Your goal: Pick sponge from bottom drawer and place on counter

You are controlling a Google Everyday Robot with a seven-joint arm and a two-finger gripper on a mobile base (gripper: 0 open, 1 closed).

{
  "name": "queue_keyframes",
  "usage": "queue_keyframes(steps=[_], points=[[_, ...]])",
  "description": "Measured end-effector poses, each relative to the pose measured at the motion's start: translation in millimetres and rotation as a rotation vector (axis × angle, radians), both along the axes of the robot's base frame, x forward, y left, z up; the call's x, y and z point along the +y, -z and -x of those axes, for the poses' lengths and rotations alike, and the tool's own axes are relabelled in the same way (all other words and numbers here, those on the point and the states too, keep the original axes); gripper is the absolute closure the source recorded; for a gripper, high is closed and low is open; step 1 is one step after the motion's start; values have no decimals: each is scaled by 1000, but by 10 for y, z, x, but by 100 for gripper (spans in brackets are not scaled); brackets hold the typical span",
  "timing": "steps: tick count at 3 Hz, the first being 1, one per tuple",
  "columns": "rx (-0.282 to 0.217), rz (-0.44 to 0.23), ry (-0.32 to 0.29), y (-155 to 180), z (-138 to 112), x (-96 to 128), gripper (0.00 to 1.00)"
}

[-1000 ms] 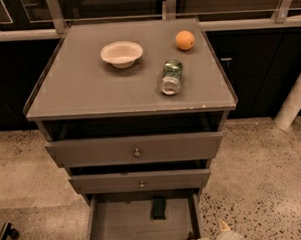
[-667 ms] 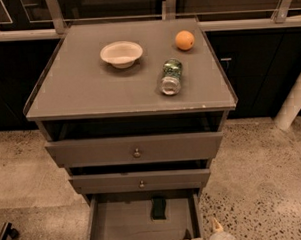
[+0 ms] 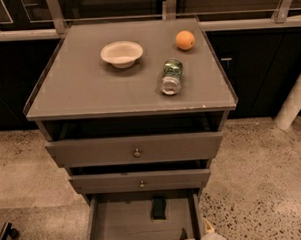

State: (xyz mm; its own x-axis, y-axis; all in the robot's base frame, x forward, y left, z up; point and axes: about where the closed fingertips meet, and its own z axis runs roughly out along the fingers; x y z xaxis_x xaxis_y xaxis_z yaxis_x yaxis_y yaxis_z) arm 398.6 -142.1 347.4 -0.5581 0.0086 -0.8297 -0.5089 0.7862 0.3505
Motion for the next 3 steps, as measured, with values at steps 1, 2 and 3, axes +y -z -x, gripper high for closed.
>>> queue_keyframes(steps=[1,2,3], points=[[-22,1,-25,152,-107,87,0],[-79,-11,-66,303,-346,201,0],[-138,27,-88,440,-712,220,0]])
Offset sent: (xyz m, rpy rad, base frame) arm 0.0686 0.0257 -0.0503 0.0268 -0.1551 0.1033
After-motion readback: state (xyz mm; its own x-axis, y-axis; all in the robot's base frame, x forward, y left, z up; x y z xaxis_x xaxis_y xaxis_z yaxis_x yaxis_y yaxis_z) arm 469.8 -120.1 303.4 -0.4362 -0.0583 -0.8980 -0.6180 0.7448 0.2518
